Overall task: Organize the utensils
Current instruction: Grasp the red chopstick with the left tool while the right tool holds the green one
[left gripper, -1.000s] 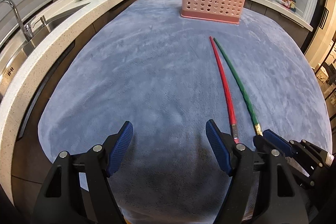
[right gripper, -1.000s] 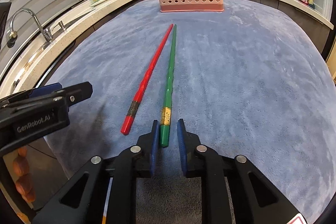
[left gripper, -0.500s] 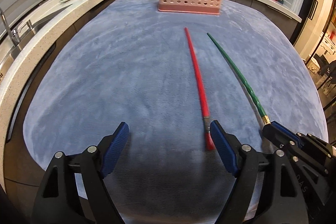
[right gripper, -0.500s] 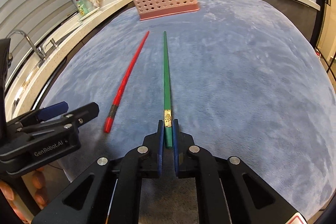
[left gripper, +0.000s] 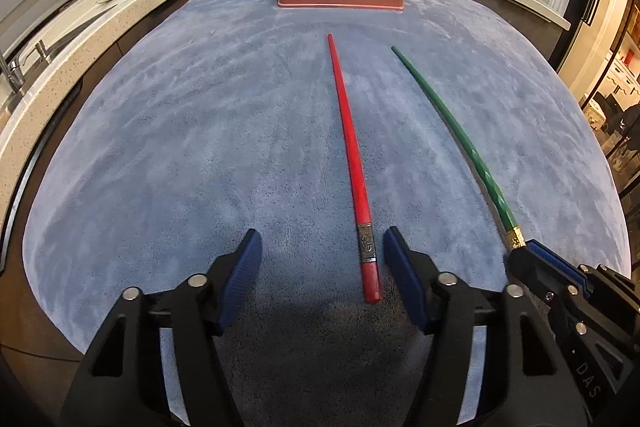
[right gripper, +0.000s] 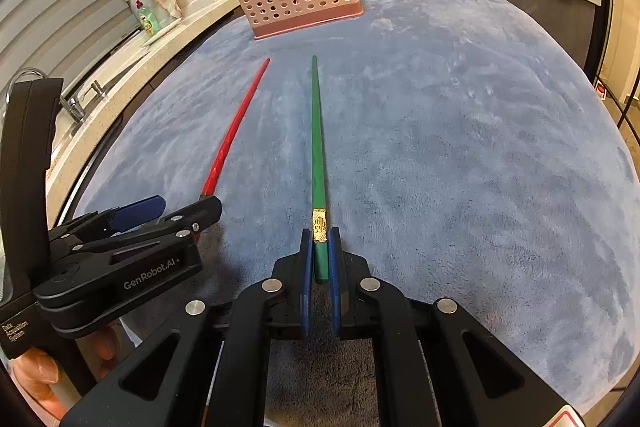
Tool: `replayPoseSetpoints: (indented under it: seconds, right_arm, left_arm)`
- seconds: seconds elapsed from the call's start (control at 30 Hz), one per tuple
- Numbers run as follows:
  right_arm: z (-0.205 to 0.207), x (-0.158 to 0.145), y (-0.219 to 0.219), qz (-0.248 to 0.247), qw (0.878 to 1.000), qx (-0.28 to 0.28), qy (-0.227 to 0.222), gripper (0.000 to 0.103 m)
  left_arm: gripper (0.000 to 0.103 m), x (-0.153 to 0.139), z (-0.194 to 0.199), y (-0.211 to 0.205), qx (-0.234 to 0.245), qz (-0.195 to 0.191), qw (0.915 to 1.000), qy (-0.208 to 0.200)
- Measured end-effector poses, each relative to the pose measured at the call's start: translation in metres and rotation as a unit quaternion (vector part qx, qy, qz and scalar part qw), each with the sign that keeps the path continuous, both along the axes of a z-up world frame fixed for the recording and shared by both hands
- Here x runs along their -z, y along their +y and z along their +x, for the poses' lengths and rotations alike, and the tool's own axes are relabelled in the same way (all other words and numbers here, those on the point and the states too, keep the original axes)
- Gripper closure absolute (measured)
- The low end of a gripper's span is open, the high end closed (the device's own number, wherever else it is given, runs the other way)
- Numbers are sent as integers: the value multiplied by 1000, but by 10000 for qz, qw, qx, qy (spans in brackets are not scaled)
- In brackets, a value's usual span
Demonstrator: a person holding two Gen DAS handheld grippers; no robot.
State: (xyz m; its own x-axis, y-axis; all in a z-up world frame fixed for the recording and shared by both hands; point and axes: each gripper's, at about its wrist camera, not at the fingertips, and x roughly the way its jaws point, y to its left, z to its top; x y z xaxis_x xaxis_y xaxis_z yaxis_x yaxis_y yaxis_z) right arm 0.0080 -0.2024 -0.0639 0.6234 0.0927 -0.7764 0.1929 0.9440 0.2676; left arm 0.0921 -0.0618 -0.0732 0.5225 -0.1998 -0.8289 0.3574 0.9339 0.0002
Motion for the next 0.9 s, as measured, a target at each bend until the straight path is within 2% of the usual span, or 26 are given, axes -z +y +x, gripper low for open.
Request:
replayPoseSetpoints:
  seconds: [0.1, 0.17, 0.27, 0.57, 0.73, 0.9]
  right_arm:
    - [0, 1, 0, 5, 10000, -8, 3, 96]
    - [0, 1, 1, 8, 10000, -10, 6, 96]
    - [0, 1, 1, 2, 10000, -12, 4, 96]
    - [-5, -14, 3, -23, 9999, -41, -148, 96]
    - [-12, -40, -1, -161, 9990, -11, -420, 96]
    - [-17, -72, -11, -123, 9971, 91, -744, 96]
  left_arm:
    - [63, -1, 0, 1, 36, -9, 10000, -15]
    - [78, -2, 0, 1, 73, -26, 10000, -8]
    - [91, -2, -1, 1, 119, -32, 9999, 4]
    - [96, -9, -2, 8, 130, -237, 9994, 200]
    - [96, -22, -5, 16, 122, -366, 9991, 171]
    - [96, -48, -5, 26, 79, -560, 9984, 58]
